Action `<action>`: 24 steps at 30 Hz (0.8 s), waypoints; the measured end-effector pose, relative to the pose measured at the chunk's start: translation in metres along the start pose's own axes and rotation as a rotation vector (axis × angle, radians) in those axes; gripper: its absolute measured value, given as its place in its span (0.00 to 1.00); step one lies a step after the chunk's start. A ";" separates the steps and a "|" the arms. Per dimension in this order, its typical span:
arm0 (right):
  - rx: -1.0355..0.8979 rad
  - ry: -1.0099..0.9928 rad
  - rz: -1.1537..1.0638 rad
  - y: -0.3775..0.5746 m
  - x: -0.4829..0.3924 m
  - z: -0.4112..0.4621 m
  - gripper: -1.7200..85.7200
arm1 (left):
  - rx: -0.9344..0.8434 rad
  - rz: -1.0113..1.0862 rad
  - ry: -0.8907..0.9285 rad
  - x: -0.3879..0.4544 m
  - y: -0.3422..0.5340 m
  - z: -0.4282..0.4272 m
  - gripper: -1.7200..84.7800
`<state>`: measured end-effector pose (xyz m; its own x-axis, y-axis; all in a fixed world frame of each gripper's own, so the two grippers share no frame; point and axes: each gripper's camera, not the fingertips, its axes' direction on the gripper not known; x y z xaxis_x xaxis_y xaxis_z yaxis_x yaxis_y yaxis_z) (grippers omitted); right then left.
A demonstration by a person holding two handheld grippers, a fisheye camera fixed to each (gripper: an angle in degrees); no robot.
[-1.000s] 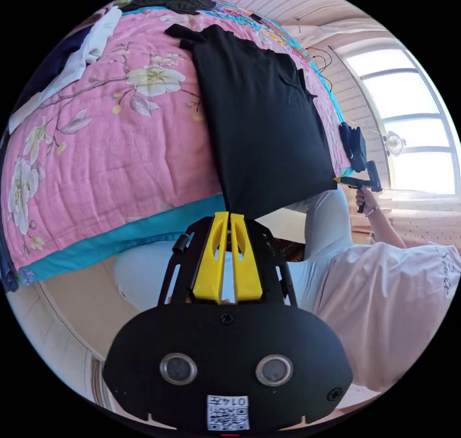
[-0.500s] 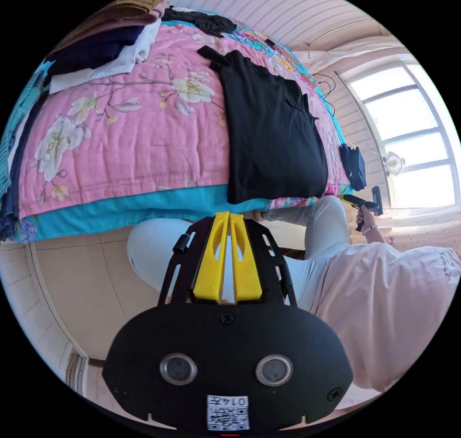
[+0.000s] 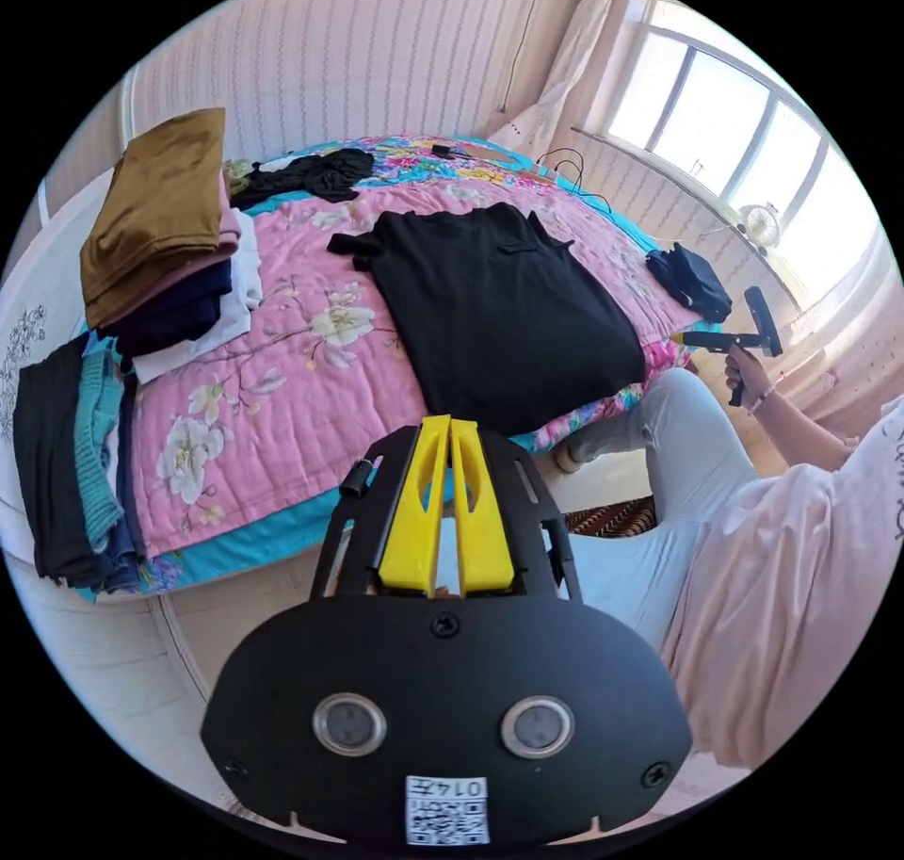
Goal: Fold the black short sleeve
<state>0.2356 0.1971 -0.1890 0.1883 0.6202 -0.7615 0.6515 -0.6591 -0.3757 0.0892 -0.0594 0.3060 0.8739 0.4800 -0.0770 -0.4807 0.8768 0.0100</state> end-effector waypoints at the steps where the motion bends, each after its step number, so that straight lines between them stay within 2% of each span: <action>1: -0.001 -0.004 -0.009 -0.004 -0.002 0.003 0.02 | 0.003 0.014 0.009 0.003 -0.005 0.004 0.01; 5: 0.010 -0.002 -0.032 -0.027 -0.005 0.011 0.02 | -0.013 0.122 0.023 0.018 -0.060 0.042 0.01; 9: 0.064 -0.021 -0.023 -0.082 0.006 0.016 0.03 | 0.007 0.172 0.116 0.023 -0.135 0.087 0.02; 11: 0.114 -0.024 0.004 -0.113 0.017 0.015 0.04 | 0.008 0.220 0.152 0.032 -0.199 0.122 0.07; 19: 0.258 -0.172 0.219 -0.211 0.071 0.030 0.08 | -0.052 0.354 0.292 0.081 -0.397 0.232 0.03; 21: 0.253 -0.243 0.275 -0.222 0.078 0.036 0.08 | -0.077 0.391 0.301 0.099 -0.435 0.253 0.02; 24: 0.232 -0.249 0.359 -0.235 0.082 0.039 0.09 | -0.118 0.450 0.277 0.136 -0.502 0.288 0.03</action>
<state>0.0695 0.3863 -0.1840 0.1712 0.2347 -0.9569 0.3912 -0.9076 -0.1527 0.4706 -0.4261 0.5775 0.5359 0.7677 -0.3513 -0.8217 0.5699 -0.0080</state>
